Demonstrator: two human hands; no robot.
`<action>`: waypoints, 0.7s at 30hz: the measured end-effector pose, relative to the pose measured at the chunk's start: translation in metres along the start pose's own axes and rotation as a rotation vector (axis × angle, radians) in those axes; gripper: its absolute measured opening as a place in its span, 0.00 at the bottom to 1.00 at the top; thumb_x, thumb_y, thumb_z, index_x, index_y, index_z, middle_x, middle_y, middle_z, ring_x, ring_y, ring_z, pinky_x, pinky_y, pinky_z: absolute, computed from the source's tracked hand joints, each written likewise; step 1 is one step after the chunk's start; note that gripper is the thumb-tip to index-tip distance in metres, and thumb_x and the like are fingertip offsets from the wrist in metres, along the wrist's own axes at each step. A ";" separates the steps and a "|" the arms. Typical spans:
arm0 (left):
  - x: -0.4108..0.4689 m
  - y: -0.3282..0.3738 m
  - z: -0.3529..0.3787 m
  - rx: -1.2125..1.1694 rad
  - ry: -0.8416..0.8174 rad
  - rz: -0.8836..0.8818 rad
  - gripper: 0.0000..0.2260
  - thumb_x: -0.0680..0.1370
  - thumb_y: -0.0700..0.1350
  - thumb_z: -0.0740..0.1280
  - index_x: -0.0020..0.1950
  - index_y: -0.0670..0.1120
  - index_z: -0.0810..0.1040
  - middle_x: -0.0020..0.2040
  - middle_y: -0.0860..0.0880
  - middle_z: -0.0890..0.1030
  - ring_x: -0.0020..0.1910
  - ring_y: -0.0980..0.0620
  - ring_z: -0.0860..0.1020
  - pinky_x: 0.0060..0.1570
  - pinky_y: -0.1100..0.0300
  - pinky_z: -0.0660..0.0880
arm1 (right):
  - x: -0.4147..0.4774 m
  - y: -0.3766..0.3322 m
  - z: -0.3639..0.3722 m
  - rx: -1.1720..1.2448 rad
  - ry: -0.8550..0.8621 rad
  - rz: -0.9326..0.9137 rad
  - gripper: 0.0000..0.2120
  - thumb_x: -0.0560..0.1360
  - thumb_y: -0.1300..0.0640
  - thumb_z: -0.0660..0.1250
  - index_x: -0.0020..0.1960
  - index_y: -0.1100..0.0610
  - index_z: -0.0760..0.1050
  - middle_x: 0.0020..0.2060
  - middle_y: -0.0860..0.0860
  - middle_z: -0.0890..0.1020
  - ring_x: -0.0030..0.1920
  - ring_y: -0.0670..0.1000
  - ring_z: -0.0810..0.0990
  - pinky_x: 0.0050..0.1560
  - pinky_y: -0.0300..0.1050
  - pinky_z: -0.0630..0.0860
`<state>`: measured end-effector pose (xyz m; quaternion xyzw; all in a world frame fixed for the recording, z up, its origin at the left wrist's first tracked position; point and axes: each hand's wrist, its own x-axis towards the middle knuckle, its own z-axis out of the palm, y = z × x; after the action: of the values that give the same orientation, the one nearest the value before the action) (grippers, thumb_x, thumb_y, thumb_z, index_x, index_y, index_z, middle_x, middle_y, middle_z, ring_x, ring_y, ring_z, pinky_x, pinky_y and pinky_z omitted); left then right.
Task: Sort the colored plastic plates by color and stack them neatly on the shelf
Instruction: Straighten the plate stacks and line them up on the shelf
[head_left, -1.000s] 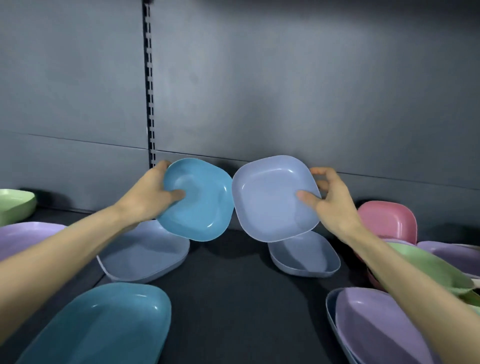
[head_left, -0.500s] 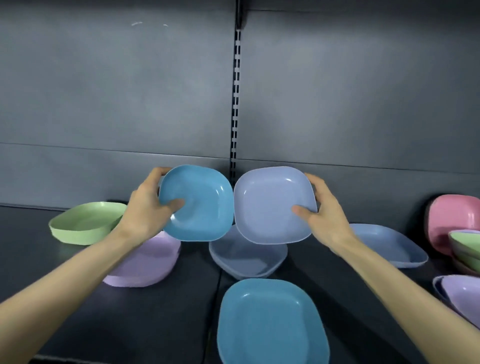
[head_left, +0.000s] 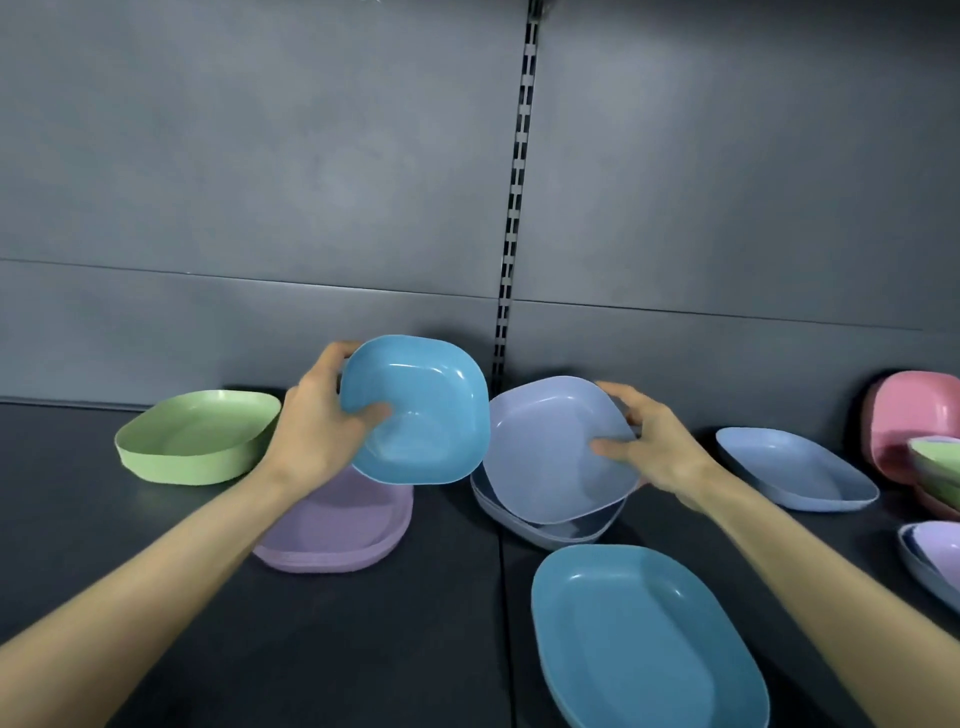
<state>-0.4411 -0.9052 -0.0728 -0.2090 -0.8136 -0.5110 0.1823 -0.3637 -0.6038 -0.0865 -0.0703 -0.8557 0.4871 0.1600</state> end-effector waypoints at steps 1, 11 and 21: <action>0.002 -0.001 0.001 -0.004 -0.009 -0.006 0.20 0.70 0.36 0.71 0.55 0.54 0.71 0.44 0.61 0.77 0.47 0.49 0.77 0.45 0.59 0.71 | 0.003 0.000 -0.002 -0.023 -0.008 -0.004 0.27 0.72 0.67 0.69 0.65 0.46 0.70 0.55 0.54 0.78 0.54 0.56 0.77 0.35 0.50 0.78; 0.005 -0.006 0.026 0.020 -0.040 -0.052 0.20 0.70 0.36 0.72 0.59 0.50 0.73 0.48 0.53 0.79 0.46 0.49 0.78 0.46 0.58 0.72 | 0.035 0.010 -0.004 -0.143 -0.205 0.003 0.22 0.67 0.69 0.73 0.57 0.51 0.77 0.49 0.57 0.83 0.50 0.55 0.82 0.52 0.45 0.78; 0.009 -0.005 0.035 0.025 -0.037 -0.087 0.21 0.70 0.37 0.72 0.57 0.53 0.72 0.50 0.51 0.80 0.50 0.48 0.79 0.52 0.51 0.76 | 0.057 0.024 0.007 -0.220 -0.331 -0.045 0.22 0.66 0.67 0.75 0.55 0.50 0.80 0.43 0.56 0.83 0.39 0.47 0.77 0.42 0.39 0.75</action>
<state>-0.4545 -0.8743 -0.0865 -0.1807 -0.8316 -0.5041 0.1475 -0.4206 -0.5818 -0.0987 0.0131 -0.9198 0.3917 0.0192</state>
